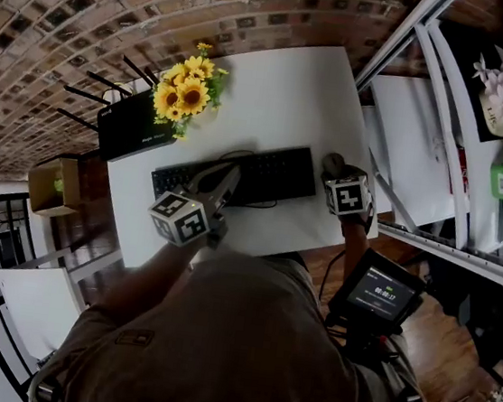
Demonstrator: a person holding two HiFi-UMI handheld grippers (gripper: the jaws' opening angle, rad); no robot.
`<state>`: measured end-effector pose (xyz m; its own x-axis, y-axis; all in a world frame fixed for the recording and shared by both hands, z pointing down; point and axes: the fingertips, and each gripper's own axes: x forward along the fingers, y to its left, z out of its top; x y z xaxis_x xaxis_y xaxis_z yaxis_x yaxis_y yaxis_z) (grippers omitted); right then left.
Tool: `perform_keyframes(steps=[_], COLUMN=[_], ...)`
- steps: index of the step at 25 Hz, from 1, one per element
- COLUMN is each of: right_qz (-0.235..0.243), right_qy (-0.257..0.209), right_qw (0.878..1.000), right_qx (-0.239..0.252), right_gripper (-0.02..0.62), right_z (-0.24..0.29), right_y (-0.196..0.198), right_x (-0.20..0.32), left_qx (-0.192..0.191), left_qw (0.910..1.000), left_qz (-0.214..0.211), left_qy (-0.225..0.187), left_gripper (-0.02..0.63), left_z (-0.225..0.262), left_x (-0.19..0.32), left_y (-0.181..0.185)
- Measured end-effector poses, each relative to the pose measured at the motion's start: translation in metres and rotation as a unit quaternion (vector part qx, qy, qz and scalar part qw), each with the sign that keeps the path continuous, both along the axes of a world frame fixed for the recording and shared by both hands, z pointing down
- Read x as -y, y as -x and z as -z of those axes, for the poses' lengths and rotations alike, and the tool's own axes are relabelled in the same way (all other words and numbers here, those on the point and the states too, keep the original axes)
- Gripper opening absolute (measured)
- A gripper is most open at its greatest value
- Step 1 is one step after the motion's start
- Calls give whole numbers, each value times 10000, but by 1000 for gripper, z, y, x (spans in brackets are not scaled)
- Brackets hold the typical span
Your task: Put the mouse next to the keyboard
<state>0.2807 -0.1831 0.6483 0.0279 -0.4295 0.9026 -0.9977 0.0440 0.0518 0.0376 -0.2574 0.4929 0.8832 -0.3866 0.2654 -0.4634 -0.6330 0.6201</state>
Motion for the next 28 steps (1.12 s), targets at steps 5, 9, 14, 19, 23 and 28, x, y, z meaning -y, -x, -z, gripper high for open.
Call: perform_keyframes(steps=[5,9,14,19,23,28], right_qz=[61,175,363,508,527,649], right_qy=[-50,-118,-251,-633,-1255,-1987], right_qw=[9999,9995,9984,9963,9903,9773], right_qx=[122,225,349,291,279,338], right_gripper=[302,335,345,344,285,168], right_z=[-4,-4,-1,19,52,92], right_y=[0,2,3,2,13,45], right_x=[-2,0,-4,1,3,1], left_qx=[34,115,188,195,210,70], left_qw=[9999,9998,9991,9986,9988,9981], left_qz=[94,165,374,483,426,431], left_qy=[5,-50,-58,-52,-150,-444], left_gripper=[0,0,0,0,0,0], left_z=[0,1,-1,-6,-7,6], left_x=[-3,-7,-16,-26,-30,-36], left_y=[-2,-3,-7,-10,-7,3])
